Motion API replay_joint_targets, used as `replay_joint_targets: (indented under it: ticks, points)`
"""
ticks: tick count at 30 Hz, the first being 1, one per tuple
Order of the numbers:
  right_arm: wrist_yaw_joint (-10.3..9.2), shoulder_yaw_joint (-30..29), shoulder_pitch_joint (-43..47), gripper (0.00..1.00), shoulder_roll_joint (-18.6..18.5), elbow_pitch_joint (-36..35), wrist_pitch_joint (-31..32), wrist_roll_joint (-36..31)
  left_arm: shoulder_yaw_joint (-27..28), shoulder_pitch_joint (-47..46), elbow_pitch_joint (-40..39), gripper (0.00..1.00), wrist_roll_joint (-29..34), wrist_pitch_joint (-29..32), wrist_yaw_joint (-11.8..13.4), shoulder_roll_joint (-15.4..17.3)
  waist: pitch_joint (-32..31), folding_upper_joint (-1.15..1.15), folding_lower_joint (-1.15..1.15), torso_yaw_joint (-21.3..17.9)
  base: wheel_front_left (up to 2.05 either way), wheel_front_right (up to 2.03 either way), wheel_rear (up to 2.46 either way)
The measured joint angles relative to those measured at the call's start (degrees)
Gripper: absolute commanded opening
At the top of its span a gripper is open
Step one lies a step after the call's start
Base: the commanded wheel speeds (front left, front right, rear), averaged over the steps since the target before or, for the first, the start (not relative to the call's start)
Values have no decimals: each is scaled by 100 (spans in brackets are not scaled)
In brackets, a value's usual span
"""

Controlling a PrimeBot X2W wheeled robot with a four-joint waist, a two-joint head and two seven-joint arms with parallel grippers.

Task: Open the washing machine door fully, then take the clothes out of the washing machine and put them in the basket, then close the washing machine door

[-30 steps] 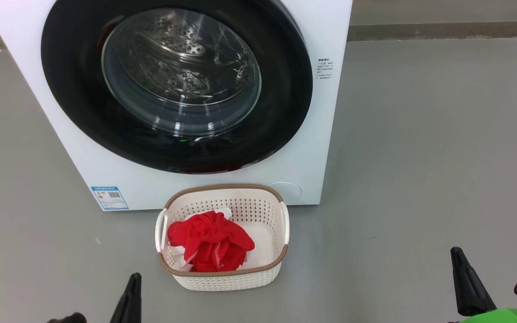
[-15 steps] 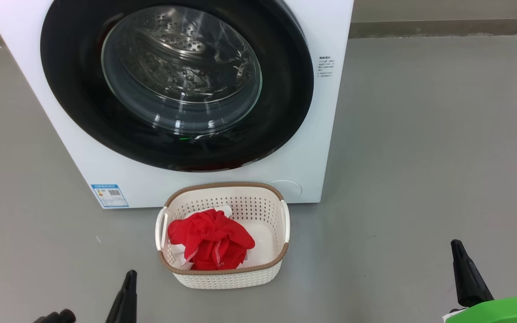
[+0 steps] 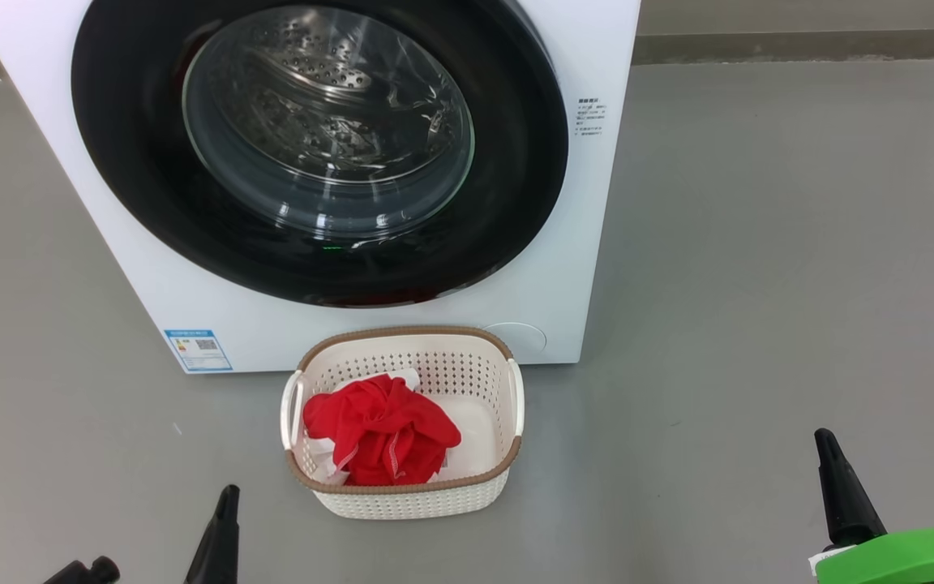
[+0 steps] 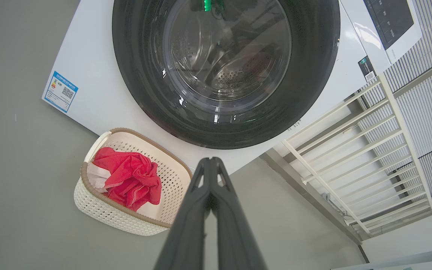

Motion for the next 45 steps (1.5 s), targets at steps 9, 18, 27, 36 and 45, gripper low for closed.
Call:
replay_joint_targets:
  ticks: [9,18,27,36,45]
  points:
    - [0,-1,-129,0,-23,57,159,590,58,-105,64,0,-578,132,-48,0,23,0,0,5,0,0,0]
    - [-16,-3,-236,0,-29,116,300,1125,129,-124,113,0,-1102,280,-51,1,44,0,0,11,0,0,0]
    - [-16,-5,-347,0,-35,167,432,1734,193,-245,176,0,-1680,421,-98,1,68,0,0,16,0,0,0]
    - [-16,-7,-414,0,-53,244,591,2317,257,-341,238,0,-2252,576,-135,1,92,0,0,21,0,0,0]
    - [-16,-8,-512,0,-65,301,736,2925,335,-375,292,0,-2851,726,-149,1,115,0,0,27,0,0,0]
